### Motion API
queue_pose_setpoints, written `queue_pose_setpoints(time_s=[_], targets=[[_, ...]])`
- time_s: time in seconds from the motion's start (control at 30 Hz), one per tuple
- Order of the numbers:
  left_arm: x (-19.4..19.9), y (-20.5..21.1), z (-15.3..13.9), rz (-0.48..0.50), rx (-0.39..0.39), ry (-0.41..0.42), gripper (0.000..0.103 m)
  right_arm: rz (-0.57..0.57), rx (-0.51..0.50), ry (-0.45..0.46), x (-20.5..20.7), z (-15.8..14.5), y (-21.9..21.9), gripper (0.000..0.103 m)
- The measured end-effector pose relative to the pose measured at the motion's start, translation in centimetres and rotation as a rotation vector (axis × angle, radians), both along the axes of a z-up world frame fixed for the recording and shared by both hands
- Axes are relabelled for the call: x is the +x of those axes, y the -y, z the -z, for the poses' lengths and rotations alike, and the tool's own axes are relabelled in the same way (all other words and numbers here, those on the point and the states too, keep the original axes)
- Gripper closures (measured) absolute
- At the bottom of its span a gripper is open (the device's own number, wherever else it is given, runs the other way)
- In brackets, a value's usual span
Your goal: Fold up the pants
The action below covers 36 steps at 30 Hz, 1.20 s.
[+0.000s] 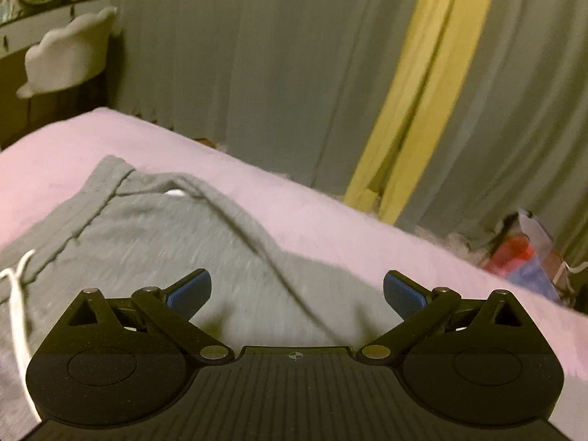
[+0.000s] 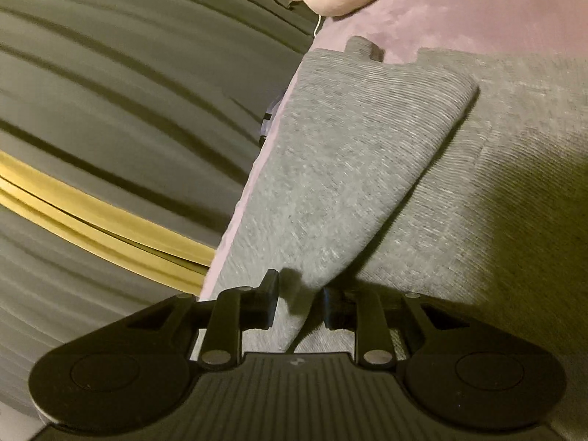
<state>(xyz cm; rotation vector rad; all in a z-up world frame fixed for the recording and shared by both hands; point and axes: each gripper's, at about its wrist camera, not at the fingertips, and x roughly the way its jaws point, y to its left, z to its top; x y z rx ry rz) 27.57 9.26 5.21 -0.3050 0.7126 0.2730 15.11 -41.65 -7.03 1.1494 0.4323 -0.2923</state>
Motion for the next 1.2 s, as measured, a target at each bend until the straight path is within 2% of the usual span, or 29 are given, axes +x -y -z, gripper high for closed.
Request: queue_pose_setpoints(time_s=[0.07, 0.1, 0.13, 0.2, 0.27, 0.37, 0.4, 0.43, 0.5, 0.57, 0.67, 0.73, 0.83, 0.93, 1.0, 1.07, 1.13, 1.2], targets=[[1.6, -0.9, 0.6, -0.024, -0.019, -0.007, 0.000, 0.000, -0.002, 0.000, -0.2, 0.3, 0.4, 0.088], [2.4, -1.3, 1.0, -0.033, -0.029, -0.019, 0.004, 0.001, -0.009, -0.001, -0.2, 0.4, 0.3, 0.090], [3.2, -1.8, 1.5, -0.055, -0.042, -0.038, 0.021, 0.000, -0.013, -0.001, -0.3, 0.5, 0.4, 0.092], [4.4, -2.7, 2.7, -0.084, -0.085, -0.098, 0.043, -0.003, -0.021, -0.002, -0.2, 0.7, 0.9, 0.092], [5.5, -3.7, 4.1, -0.081, -0.170, -0.152, 0.043, -0.007, -0.025, 0.000, 0.5, 1.0, 1.1, 0.092], [5.9, -4.4, 5.0, -0.073, -0.244, -0.146, 0.053, -0.007, -0.031, 0.013, 0.3, 1.0, 1.0, 0.092], [6.0, -4.5, 5.1, -0.062, -0.251, -0.140, 0.066, 0.000, -0.026, 0.019, 0.3, 1.1, 1.0, 0.092], [6.1, -4.5, 5.2, -0.055, -0.247, -0.148, 0.085, 0.004, -0.024, 0.019, 0.4, 1.0, 0.9, 0.092], [6.0, -4.6, 4.9, -0.053, -0.234, -0.161, 0.095, 0.007, -0.039, 0.023, 0.3, 0.9, 0.7, 0.093], [5.2, -4.5, 3.6, -0.044, -0.227, -0.140, 0.096, 0.006, -0.066, 0.016, -0.2, 0.5, 0.2, 0.096], [2.5, -4.0, -0.3, 0.025, -0.173, -0.063, 0.096, 0.006, -0.096, 0.005, -0.8, -1.0, 0.0, 0.098], [-0.6, -3.6, -3.4, 0.076, -0.148, 0.003, 0.096, 0.019, -0.115, 0.026, -1.8, -3.0, -0.2, 0.098], [-6.4, -4.3, -7.1, 0.122, -0.158, 0.093, 0.096, 0.038, -0.158, 0.078, -4.5, -6.8, -0.7, 0.098], [-13.2, -5.5, -8.5, 0.147, -0.183, 0.134, 0.096, 0.015, -0.202, 0.103, -8.2, -10.3, -0.6, 0.098], [-17.4, -6.1, -8.0, 0.147, -0.202, 0.121, 0.095, 0.002, -0.237, 0.094, -11.0, -11.9, -0.5, 0.098], [-21.1, -6.5, -5.7, 0.126, -0.246, 0.069, 0.095, -0.005, -0.265, 0.046, -13.7, -12.6, -0.4, 0.098], [-24.0, -6.3, -3.0, 0.117, -0.247, 0.003, 0.093, -0.015, -0.271, -0.027, -15.8, -12.2, -0.3, 0.098], [-25.6, -5.9, 0.0, 0.094, -0.209, -0.082, 0.091, -0.022, -0.256, -0.149, -16.5, -10.6, -0.3, 0.098]])
